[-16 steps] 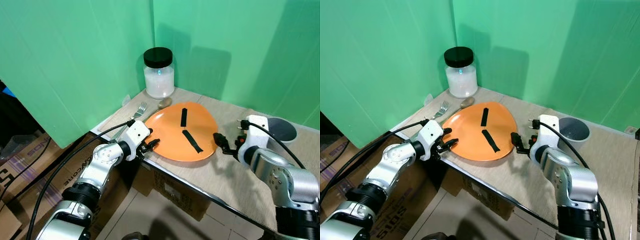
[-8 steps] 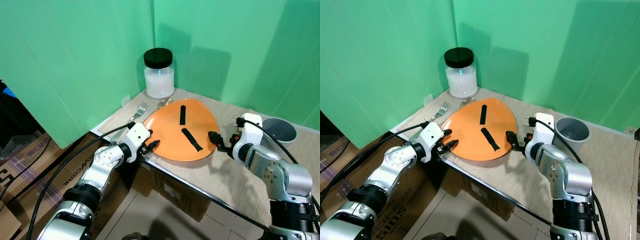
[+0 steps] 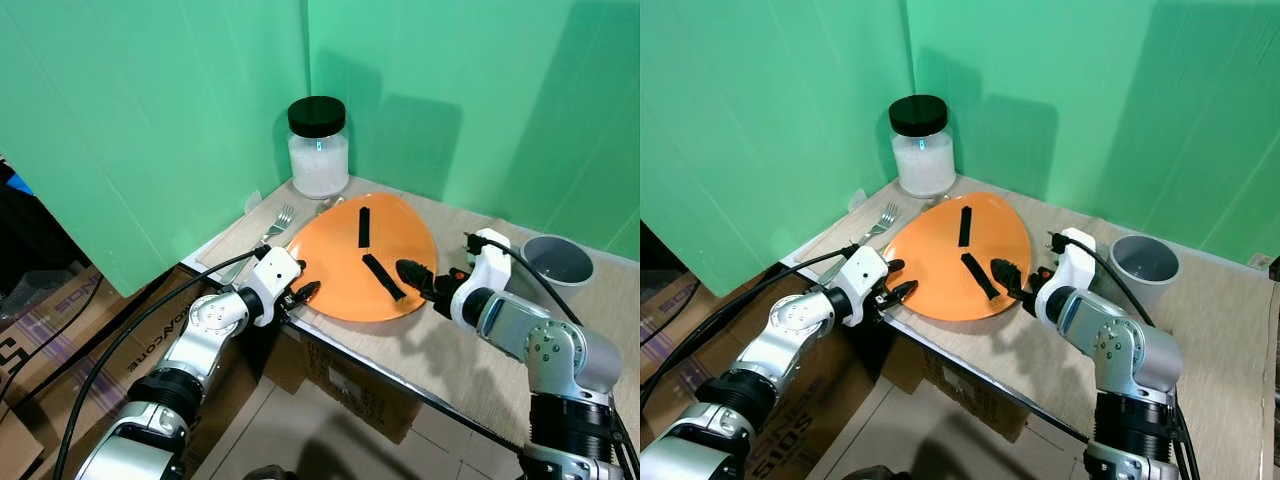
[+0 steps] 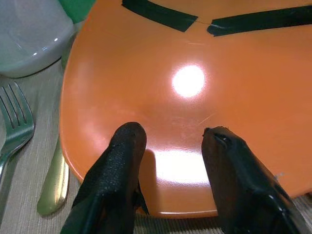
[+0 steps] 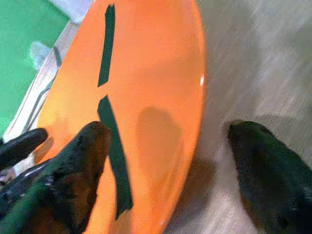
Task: Setting the table
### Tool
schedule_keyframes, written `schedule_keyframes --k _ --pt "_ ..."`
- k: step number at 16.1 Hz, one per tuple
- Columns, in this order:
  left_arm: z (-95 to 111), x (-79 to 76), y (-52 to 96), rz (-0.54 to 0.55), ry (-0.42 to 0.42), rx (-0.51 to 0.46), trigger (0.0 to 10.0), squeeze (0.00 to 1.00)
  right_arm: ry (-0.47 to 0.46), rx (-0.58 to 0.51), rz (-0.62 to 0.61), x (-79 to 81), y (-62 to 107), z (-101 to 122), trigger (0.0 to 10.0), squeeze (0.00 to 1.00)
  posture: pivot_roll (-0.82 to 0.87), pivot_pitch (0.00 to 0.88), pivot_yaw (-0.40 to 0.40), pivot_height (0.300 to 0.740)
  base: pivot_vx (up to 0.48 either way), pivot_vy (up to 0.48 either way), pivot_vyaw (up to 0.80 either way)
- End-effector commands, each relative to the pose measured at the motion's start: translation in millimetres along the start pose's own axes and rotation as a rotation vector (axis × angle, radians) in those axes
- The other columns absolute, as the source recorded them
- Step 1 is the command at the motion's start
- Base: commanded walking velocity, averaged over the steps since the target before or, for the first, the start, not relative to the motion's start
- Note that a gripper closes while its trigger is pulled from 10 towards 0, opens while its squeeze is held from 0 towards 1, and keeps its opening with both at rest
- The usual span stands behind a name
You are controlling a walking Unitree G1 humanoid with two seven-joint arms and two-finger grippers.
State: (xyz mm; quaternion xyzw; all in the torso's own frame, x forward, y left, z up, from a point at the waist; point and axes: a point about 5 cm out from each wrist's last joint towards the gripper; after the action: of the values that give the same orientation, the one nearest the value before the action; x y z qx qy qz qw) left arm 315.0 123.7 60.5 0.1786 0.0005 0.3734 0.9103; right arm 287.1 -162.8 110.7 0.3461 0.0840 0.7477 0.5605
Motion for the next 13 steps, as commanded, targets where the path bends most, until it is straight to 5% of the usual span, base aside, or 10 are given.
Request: schedule_keyframes --k 1,3,5,13 --pt "-14.3 -6.8 0.0 -0.026 0.005 0.079 10.0 0.0 -0.01 0.026 0.055 9.8 -5.3 -0.5 2.2 0.0 -0.13 0.0 0.083 0.74 0.0 0.0 0.0" --pt "-13.0 -7.1 -1.4 -0.024 0.002 0.074 10.0 0.0 -0.07 0.051 0.099 11.3 -8.8 -0.9 0.0 0.0 -0.13 0.0 0.08 0.74 0.0 0.0 0.0" --pt "-12.6 -6.8 -1.9 -0.022 0.001 0.072 10.0 0.0 -0.15 0.07 0.15 10.2 -10.8 -1.8 0.0 0.0 -0.13 0.0 0.079 0.74 0.0 0.0 0.0" --pt "-8.3 -2.9 -4.2 -0.01 -0.012 0.065 10.0 0.0 -0.156 0.058 0.213 10.8 -11.6 1.8 0.0 0.0 -0.13 0.0 0.084 0.74 0.0 0.0 0.0"
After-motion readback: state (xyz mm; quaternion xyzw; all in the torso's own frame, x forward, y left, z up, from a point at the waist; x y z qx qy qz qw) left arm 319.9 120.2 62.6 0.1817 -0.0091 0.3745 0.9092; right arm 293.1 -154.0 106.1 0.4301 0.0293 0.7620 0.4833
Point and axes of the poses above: a point about 5 cm out from each wrist's last joint towards the gripper, its own y axis pointing back from the gripper into the wrist, its own z axis along the axis of the wrist's last joint, x = y × z, and after that the axes turned 7 degrees about y, right-handed
